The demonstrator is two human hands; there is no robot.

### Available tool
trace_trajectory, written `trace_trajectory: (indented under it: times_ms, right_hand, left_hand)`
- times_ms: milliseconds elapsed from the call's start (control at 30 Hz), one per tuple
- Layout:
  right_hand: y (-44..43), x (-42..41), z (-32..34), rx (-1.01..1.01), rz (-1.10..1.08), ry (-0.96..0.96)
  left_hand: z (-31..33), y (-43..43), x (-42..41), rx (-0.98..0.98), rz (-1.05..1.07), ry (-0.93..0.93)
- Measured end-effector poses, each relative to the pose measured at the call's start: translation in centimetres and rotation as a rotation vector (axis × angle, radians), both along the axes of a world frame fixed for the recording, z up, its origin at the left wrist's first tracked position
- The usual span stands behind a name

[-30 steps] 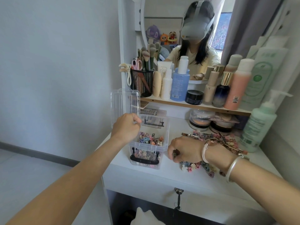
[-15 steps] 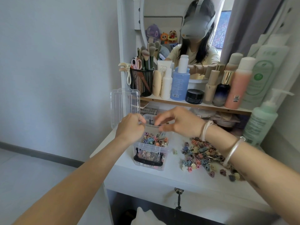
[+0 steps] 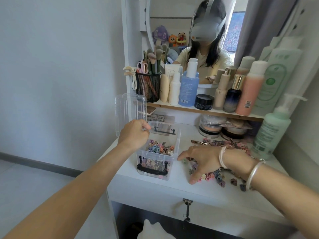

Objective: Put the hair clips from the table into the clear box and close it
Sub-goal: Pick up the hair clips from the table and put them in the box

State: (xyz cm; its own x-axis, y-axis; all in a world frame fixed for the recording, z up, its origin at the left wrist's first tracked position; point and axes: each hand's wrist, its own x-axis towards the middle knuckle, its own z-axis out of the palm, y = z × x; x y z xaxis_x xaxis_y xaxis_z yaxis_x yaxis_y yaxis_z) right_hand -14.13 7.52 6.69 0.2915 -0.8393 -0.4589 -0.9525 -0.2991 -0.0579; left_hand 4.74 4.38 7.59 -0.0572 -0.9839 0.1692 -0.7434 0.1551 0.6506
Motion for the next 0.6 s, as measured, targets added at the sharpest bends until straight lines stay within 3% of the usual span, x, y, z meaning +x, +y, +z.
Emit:
trace_trajectory:
  times_ms: [500, 600]
  right_hand:
    - [-1.5, 0.2, -1.5, -0.267, 0.039, -0.118]
    - [-1.5, -0.5, 0.6, -0.336, -0.018, -0.236]
  left_hand:
    - [0.0, 0.1, 0.0, -0.004, -0.014, 0.006]
    - [0.0, 0.1, 0.0, -0.004, -0.013, 0.009]
